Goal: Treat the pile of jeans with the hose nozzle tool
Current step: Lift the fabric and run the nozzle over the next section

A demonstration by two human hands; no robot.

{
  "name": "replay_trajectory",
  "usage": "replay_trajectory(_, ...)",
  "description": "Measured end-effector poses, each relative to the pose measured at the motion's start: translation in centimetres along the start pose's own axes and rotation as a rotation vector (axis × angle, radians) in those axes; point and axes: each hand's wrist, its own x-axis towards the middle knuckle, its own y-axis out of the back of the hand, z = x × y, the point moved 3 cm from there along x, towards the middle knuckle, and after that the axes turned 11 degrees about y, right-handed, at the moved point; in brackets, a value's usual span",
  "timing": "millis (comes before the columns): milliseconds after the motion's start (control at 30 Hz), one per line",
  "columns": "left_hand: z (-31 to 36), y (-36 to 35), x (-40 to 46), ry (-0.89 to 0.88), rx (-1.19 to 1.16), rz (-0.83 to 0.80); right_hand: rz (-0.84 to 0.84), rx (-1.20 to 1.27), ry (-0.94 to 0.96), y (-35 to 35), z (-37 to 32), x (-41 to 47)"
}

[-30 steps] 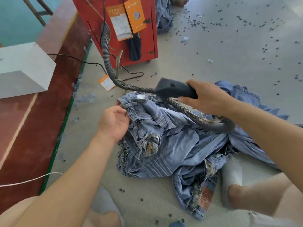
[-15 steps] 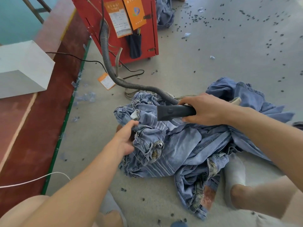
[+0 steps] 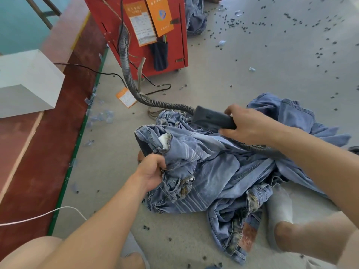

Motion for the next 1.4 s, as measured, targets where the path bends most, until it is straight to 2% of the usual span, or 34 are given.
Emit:
replay_trajectory(67, 0.7, -0.1, -0.1, -0.006, 0.003, -0.035, -0.055, -0.037, 0.075, -0.6, 0.3, -0.3)
replay_trajectory(167, 0.8, 0.3, 0.7, -0.021, 0.174, 0.252, -0.114, -0.094, 0.166, -0.9, 0.9, -0.3)
replay_trajectory(200, 0.8, 0.4, 0.8, -0.075, 0.175, 0.312, -0.122, -0.097, 0.179, -0.8, 1.1, -0.3)
replay_trajectory(267, 1.3, 1.1, 0.9, -0.188, 0.134, 0.329, -0.121, -0.093, 0.181, -0.6, 1.4, -0.3)
replay_trajectory(400, 3.7, 3.8, -0.8, -0.304, -0.077, 0.196, -0.098, -0.051, 0.156, -0.1, 1.8, -0.6)
replay_trajectory(533, 3.0, 4.3, -2.1, -0.148, -0.159, -0.062, -0.115, -0.013, 0.194, 0.6, 1.9, -1.2)
replay_trajectory(600, 2.9, 4.0, -2.5, -0.121, -0.113, -0.157, -0.140, -0.036, 0.198, 0.3, 1.9, -1.4)
replay_trajectory(667, 2.8, 3.6, -2.4, -0.090, 0.089, -0.076, -0.174, -0.077, 0.193, -0.2, 1.8, -1.4)
replay_trajectory(733, 2.3, 3.4, -1.8, -0.082, 0.298, 0.182, -0.207, -0.102, 0.191, -0.7, 1.7, -1.3)
replay_trajectory(800, 2.1, 2.9, -1.6, -0.121, 0.328, 0.277, -0.219, -0.107, 0.193, -0.9, 1.6, -1.2)
replay_trajectory(867, 2.3, 3.1, -1.6, -0.123, 0.248, 0.201, -0.208, -0.099, 0.203, -0.7, 1.4, -1.2)
replay_trajectory(1033, 2.8, 3.6, -3.1, -0.106, -0.054, -0.158, -0.190, -0.020, 0.233, 0.6, 1.1, -1.6)
replay_trajectory(1200, 2.3, 2.8, -3.7, -0.094, -0.170, -0.259, -0.187, -0.008, 0.214, 1.3, 1.4, -1.9)
replay_trajectory(1400, 2.8, 1.3, -4.3, -0.049, -0.175, -0.392, -0.132, -0.021, 0.260, -0.2, -0.3, -1.4)
